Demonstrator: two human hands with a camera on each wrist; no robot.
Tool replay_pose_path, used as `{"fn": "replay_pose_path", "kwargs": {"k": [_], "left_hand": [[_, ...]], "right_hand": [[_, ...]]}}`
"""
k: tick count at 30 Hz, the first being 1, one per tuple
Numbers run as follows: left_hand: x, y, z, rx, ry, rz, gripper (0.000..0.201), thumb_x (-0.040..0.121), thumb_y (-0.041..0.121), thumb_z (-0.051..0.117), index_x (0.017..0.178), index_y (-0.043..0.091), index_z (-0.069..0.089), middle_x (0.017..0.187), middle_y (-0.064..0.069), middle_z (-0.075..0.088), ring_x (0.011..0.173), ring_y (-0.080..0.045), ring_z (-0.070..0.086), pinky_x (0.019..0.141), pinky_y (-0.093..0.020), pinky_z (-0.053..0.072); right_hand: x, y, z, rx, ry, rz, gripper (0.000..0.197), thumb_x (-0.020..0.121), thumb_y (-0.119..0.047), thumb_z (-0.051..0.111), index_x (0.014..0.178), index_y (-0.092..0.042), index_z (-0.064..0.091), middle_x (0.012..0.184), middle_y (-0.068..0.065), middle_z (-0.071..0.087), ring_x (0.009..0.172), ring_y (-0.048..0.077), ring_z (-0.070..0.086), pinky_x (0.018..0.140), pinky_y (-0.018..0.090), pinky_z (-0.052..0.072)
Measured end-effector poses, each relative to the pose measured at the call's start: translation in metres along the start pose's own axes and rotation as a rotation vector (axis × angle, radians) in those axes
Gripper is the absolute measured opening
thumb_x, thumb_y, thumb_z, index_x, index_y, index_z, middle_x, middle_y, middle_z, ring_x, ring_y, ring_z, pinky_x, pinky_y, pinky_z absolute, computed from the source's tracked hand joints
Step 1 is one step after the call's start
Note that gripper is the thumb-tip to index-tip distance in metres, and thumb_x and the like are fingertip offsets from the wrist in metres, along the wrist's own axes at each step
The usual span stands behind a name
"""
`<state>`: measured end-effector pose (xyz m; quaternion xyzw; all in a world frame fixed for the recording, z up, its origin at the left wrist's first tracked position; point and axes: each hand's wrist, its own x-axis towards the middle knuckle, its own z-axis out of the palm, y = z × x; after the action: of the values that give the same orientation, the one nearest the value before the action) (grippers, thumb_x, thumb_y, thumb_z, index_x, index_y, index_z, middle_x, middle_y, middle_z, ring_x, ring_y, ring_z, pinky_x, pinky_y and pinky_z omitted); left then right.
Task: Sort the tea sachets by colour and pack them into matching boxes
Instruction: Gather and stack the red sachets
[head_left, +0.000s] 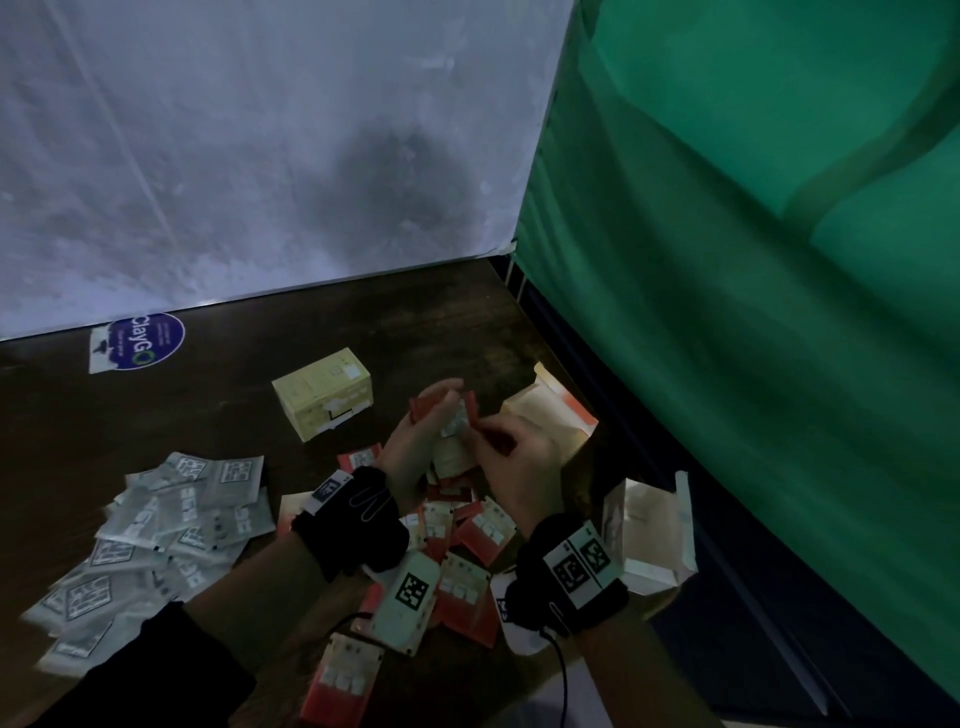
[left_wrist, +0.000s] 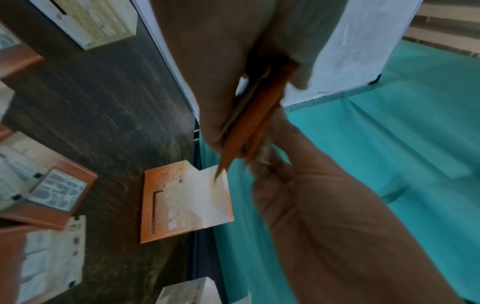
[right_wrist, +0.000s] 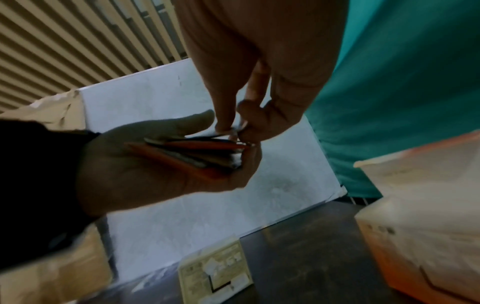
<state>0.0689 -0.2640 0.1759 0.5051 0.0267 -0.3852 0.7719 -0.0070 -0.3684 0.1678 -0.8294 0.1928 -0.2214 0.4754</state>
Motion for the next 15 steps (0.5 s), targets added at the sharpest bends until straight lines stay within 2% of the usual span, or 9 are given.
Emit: {"fn": "replay_pose_path", "kwargs": {"k": [3,4,6,7,8,9,11,13,15], "left_hand": [[0.001,0.000,-0.003,-0.033,0.034,-0.005,0.026,0.094,0.016,0.052,0.117,0.026,0.057,0.098,-0.010,0.069,0.085,-0.027,0.067,0.074,-0.039,0.053],[0.000,0.002,-0.005,-0.005,0.037,-0.024,0.023,0.093,0.016,0.053,0.113,0.026,0.058,0.096,-0.010,0.069,0.083,-0.027,0.068,0.072,-0.039,0.054],[-0.004,0.004,-0.006,0.111,0.013,-0.081,0.013,0.090,0.017,0.056,0.102,0.019,0.061,0.090,-0.012,0.068,0.076,-0.026,0.068,0.069,-0.039,0.053],[-0.005,0.005,-0.006,0.162,-0.012,-0.116,0.013,0.088,0.018,0.057,0.100,0.015,0.063,0.087,-0.013,0.068,0.074,-0.026,0.067,0.069,-0.039,0.052],[-0.007,0.005,-0.003,0.180,-0.038,-0.146,0.015,0.087,0.020,0.057,0.098,0.011,0.063,0.085,-0.013,0.068,0.072,-0.026,0.067,0.068,-0.038,0.051],[-0.010,0.004,-0.001,0.159,-0.057,-0.170,0.018,0.087,0.021,0.054,0.096,0.009,0.063,0.081,-0.012,0.067,0.070,-0.025,0.066,0.066,-0.036,0.050],[-0.013,0.001,0.002,0.042,-0.079,-0.170,0.024,0.082,0.027,0.055,0.092,0.008,0.064,0.081,-0.013,0.065,0.070,-0.024,0.063,0.067,-0.034,0.048],[-0.014,-0.001,-0.001,-0.074,-0.118,-0.152,0.038,0.064,0.034,0.070,0.091,0.008,0.068,0.085,-0.014,0.066,0.076,-0.026,0.063,0.073,-0.037,0.046],[-0.016,0.001,-0.005,-0.123,-0.207,-0.159,0.056,0.046,0.032,0.083,0.093,0.006,0.067,0.088,-0.014,0.066,0.079,-0.026,0.065,0.076,-0.038,0.048]], "right_hand": [[0.003,0.005,-0.004,-0.222,-0.084,-0.178,0.040,0.080,-0.036,0.073,0.112,-0.015,0.066,0.114,0.002,0.055,0.099,0.009,0.054,0.086,0.034,0.053],[0.008,0.005,-0.010,-0.204,-0.171,-0.169,0.062,0.073,-0.042,0.077,0.126,-0.018,0.057,0.129,0.001,0.045,0.115,0.011,0.049,0.097,0.031,0.048],[0.019,0.002,-0.021,-0.206,-0.456,-0.128,0.113,0.055,-0.051,0.086,0.148,-0.025,0.028,0.154,-0.007,0.016,0.141,0.011,0.021,0.112,0.028,0.026],[0.023,-0.002,-0.023,-0.273,-0.586,-0.150,0.128,0.049,-0.051,0.089,0.151,-0.027,0.016,0.158,-0.012,0.005,0.145,0.010,0.009,0.114,0.030,0.018],[0.025,-0.005,-0.022,-0.337,-0.669,-0.191,0.136,0.046,-0.048,0.091,0.152,-0.027,0.010,0.159,-0.012,0.003,0.146,0.009,0.004,0.115,0.032,0.014],[0.025,-0.007,-0.020,-0.375,-0.703,-0.226,0.136,0.045,-0.044,0.092,0.152,-0.027,0.010,0.159,-0.008,0.009,0.145,0.010,0.008,0.116,0.033,0.014],[0.023,-0.008,-0.014,-0.351,-0.672,-0.258,0.123,0.046,-0.034,0.094,0.147,-0.025,0.024,0.148,-0.005,0.033,0.135,0.011,0.029,0.113,0.034,0.030],[0.021,-0.004,-0.011,-0.308,-0.595,-0.295,0.106,0.048,-0.032,0.093,0.137,-0.025,0.037,0.131,-0.004,0.048,0.117,0.014,0.047,0.099,0.040,0.044],[0.020,0.002,-0.012,-0.227,-0.530,-0.330,0.095,0.049,-0.033,0.091,0.131,-0.020,0.043,0.121,-0.002,0.055,0.107,0.016,0.055,0.089,0.043,0.049]]}}
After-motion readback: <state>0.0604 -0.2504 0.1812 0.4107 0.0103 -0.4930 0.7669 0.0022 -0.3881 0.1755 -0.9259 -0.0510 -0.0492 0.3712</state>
